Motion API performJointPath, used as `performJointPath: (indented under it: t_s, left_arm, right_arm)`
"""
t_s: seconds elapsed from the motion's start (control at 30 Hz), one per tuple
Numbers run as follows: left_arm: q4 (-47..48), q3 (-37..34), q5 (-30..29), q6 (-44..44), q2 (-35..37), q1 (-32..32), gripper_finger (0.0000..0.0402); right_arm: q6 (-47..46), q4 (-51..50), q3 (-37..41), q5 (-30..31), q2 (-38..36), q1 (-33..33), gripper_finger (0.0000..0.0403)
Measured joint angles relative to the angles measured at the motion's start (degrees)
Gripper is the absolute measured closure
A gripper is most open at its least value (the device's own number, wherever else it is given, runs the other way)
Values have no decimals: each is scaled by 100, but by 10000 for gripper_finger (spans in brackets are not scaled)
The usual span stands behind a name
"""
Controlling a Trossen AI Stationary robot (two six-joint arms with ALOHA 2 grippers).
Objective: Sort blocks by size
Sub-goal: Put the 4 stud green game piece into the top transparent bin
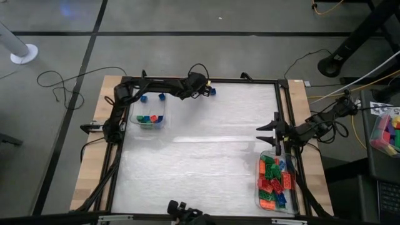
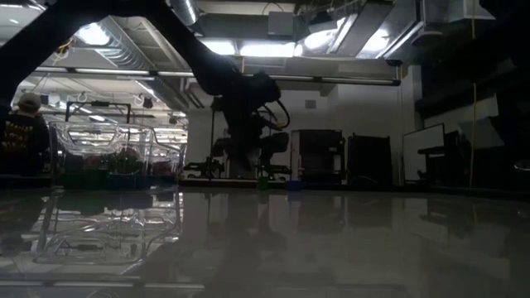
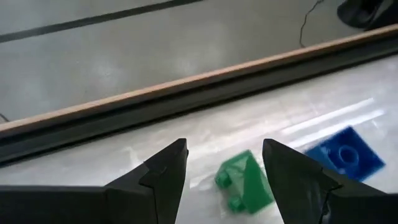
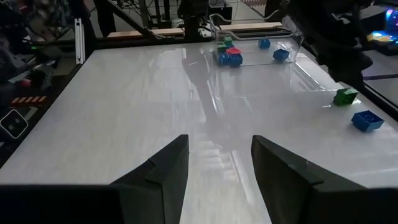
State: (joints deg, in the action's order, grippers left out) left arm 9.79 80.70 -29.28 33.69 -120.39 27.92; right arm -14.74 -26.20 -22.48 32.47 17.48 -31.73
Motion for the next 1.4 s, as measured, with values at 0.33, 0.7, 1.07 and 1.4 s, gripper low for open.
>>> performJointPath:
  t_s: [0.33,0.7,1.07,1.4]
  left_arm:
    - [-2,-2,57,238,-27,-4,204]
    - [64,-2,205,401,-27,-2,204]
    - [175,-2,1052,595,-48,165,204]
    - [211,-6,1305,752,-64,260,204]
  right_arm:
    - [-17,2,0,-9,0,-2,228]
    - [-29,-23,-1,-11,0,-1,228]
    - [-35,-103,0,-12,0,-1,228]
    - [-43,-96,-2,-346,2,-2,228]
